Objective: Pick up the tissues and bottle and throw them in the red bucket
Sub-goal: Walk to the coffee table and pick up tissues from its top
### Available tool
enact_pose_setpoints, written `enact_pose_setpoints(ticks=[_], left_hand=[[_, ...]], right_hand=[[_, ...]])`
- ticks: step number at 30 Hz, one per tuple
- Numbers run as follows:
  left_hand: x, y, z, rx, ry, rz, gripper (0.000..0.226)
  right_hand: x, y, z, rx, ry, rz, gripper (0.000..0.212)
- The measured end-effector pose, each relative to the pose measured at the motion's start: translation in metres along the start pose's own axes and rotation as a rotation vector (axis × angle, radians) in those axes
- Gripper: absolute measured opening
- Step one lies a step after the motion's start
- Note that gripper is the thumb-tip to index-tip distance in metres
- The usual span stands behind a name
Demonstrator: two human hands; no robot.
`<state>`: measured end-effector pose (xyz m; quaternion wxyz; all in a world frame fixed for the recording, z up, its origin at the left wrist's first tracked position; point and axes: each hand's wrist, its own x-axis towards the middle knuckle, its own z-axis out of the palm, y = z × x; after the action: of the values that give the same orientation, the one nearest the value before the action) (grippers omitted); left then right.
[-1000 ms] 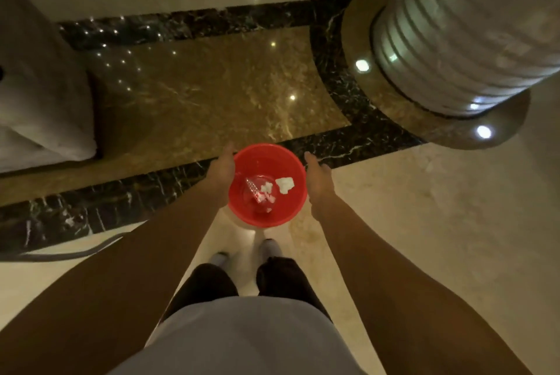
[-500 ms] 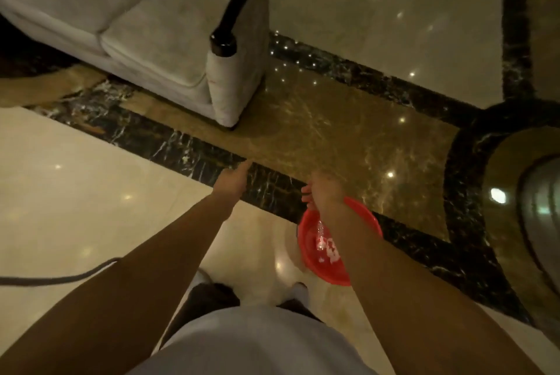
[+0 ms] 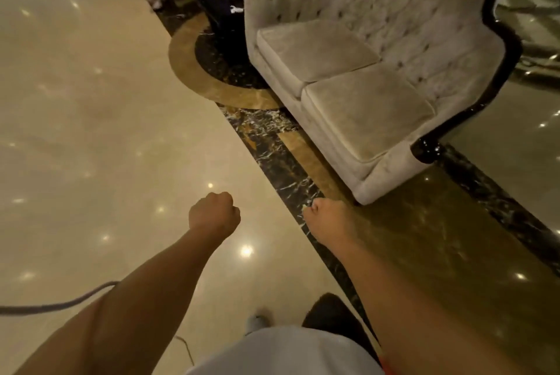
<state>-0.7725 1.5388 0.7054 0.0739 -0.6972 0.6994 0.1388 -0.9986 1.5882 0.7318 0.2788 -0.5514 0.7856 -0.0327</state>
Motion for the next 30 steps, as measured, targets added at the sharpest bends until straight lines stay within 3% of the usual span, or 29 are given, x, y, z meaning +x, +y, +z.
enact_pose_setpoints(ticks=[4, 14, 19, 23, 30], left_hand=[[0.058, -0.028, -0.006, -0.048, -0.029, -0.085, 0.018], [0.272, -0.026, -0.057, -0.058, -0.12, -0.092, 0.022], [0.387, -0.042, -0.117, -0.152, -0.074, -0.196, 0.024], [0.472, -0.069, -0.145, -0.2, -0.066, -0.26, 0.026], [0.679, -0.136, -0.161, -0.289, -0.169, -0.338, 0.029]], right_hand=[[0.065, -0.037, 0.004, -0.012, -0.025, -0.015, 0.023], [0.298, -0.12, -0.024, -0.046, 0.005, 0.002, 0.03], [0.422, -0.212, -0.069, -0.04, -0.053, -0.092, 0.032], [0.512, -0.291, -0.085, -0.052, -0.102, -0.174, 0.02], [0.695, -0.414, -0.075, -0.011, -0.182, -0.195, 0.014]])
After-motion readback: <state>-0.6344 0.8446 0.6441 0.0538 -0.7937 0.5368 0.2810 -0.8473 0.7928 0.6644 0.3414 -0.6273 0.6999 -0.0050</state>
